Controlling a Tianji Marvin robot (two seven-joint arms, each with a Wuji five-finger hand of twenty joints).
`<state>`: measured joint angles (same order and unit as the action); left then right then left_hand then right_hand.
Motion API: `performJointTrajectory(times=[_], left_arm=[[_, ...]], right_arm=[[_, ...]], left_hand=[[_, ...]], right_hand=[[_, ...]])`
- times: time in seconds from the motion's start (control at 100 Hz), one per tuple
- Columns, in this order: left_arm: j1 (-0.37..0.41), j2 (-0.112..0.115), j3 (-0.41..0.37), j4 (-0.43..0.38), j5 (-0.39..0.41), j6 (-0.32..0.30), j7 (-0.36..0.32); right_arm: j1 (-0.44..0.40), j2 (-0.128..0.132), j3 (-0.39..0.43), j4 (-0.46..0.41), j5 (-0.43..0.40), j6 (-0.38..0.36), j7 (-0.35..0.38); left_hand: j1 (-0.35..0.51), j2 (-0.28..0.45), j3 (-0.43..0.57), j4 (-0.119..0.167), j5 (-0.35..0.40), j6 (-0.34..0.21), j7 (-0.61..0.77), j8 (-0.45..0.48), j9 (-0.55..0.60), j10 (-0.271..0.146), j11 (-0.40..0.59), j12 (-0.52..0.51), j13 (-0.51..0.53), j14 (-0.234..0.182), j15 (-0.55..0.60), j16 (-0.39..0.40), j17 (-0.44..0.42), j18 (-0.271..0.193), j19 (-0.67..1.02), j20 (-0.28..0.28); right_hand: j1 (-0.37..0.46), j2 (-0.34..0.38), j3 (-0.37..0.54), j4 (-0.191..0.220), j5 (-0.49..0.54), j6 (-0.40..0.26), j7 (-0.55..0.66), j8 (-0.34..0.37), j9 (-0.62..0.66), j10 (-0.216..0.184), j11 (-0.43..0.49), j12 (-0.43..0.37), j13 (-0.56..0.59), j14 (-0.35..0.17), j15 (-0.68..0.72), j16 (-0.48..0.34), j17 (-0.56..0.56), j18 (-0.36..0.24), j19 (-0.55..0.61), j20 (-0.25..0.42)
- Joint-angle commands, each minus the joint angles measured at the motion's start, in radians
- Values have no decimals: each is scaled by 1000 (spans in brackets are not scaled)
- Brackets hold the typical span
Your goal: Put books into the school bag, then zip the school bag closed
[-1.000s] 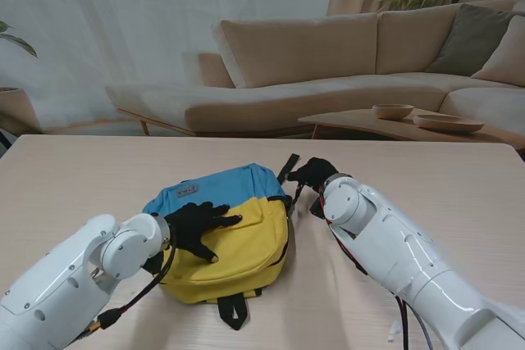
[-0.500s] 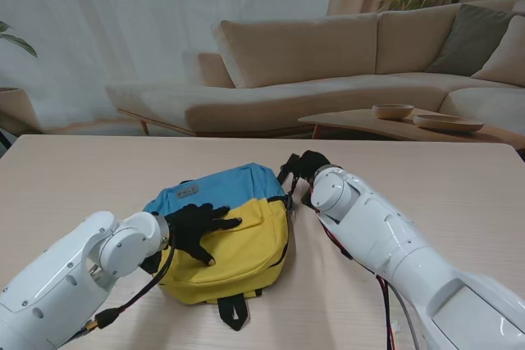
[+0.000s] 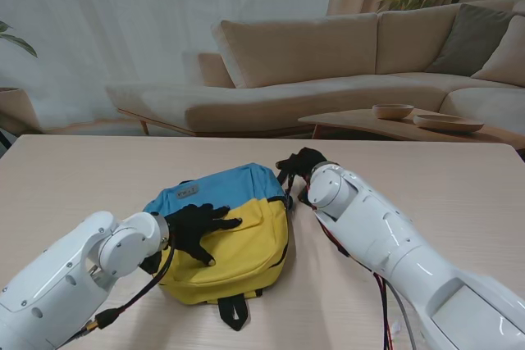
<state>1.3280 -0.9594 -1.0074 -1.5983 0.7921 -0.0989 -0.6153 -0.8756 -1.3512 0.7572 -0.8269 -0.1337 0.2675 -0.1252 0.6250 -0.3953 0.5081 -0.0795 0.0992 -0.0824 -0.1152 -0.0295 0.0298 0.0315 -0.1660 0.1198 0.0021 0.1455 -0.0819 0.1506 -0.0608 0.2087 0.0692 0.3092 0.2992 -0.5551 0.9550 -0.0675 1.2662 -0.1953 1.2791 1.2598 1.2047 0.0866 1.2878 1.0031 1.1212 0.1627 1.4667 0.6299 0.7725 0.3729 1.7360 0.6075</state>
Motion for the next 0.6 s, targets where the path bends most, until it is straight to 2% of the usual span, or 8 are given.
performJointTrajectory(times=[0.0,0.1,0.17,0.24,0.29,0.46,0.57,0.59], left_arm=[[40,-6,12,17,-6,-10,-31],[52,-8,-5,10,-2,-16,-21],[61,-9,-20,4,2,-22,-15],[71,-11,-35,-4,1,-26,-8],[78,-12,-46,-9,0,-30,-5],[113,-17,-95,-38,-9,-38,16],[143,-23,-137,-63,-16,-37,42],[149,-25,-145,-67,-19,-35,51]], right_arm=[[-15,15,5,-30,-9,9,39],[-37,42,19,-81,-22,19,74],[-52,60,28,-113,-37,24,97],[-72,76,42,-148,-53,31,110],[-86,85,53,-172,-63,32,116],[-149,124,106,-276,-112,38,137],[-211,151,158,-370,-160,32,143],[-224,155,170,-389,-168,31,144]], left_hand=[[-11,-24,33,19,41,-53,79,32,86,-95,163,65,23,-51,78,19,-5,-2,-43,-24],[-15,-19,32,19,41,-53,81,37,87,-93,164,71,23,-48,79,22,-5,-1,-41,-23],[-17,-13,31,20,40,-53,83,41,86,-92,165,75,23,-47,79,24,-5,0,-40,-22],[-20,-8,29,20,41,-53,85,46,87,-92,166,79,23,-46,80,26,-5,0,-39,-22],[-20,-3,28,20,41,-54,86,50,87,-89,167,83,23,-46,80,28,-6,1,-39,-21],[-12,39,-18,22,39,-50,100,129,87,-79,173,120,23,-41,83,49,-8,4,-33,-13],[0,93,-83,31,38,-41,102,201,89,-68,176,142,24,-36,85,63,-9,7,-30,-6],[0,100,-88,31,38,-40,102,205,91,-87,178,145,25,-36,86,64,-9,7,-30,-5]], right_hand=[[-42,7,-47,-8,-46,-16,-94,-38,-75,46,-55,-54,-92,27,-56,4,-46,-8,5,15],[-45,24,-99,-4,-139,-29,-342,-213,-211,38,-165,-166,-230,35,-181,2,-142,-16,-61,30],[-31,13,-140,-40,-258,-63,-474,-534,-282,22,-194,-216,-301,23,-223,12,-197,-26,-98,37],[-40,28,-151,-22,-352,-63,-619,-698,-319,15,-202,-227,-334,17,-230,17,-224,-31,-114,36],[-55,45,-149,13,-417,-52,-712,-739,-331,12,-204,-231,-344,15,-231,19,-232,-33,-118,37],[-74,71,-172,23,-643,-64,-865,-825,-438,-9,-243,-252,-423,-5,-266,15,-295,-48,-149,35],[-85,88,-163,32,-706,-49,-839,-874,-515,-19,-366,-372,-484,-16,-410,-46,-370,-50,-195,23],[-84,88,-157,32,-708,-42,-831,-880,-521,-18,-393,-403,-492,-15,-449,-63,-386,-47,-203,20]])
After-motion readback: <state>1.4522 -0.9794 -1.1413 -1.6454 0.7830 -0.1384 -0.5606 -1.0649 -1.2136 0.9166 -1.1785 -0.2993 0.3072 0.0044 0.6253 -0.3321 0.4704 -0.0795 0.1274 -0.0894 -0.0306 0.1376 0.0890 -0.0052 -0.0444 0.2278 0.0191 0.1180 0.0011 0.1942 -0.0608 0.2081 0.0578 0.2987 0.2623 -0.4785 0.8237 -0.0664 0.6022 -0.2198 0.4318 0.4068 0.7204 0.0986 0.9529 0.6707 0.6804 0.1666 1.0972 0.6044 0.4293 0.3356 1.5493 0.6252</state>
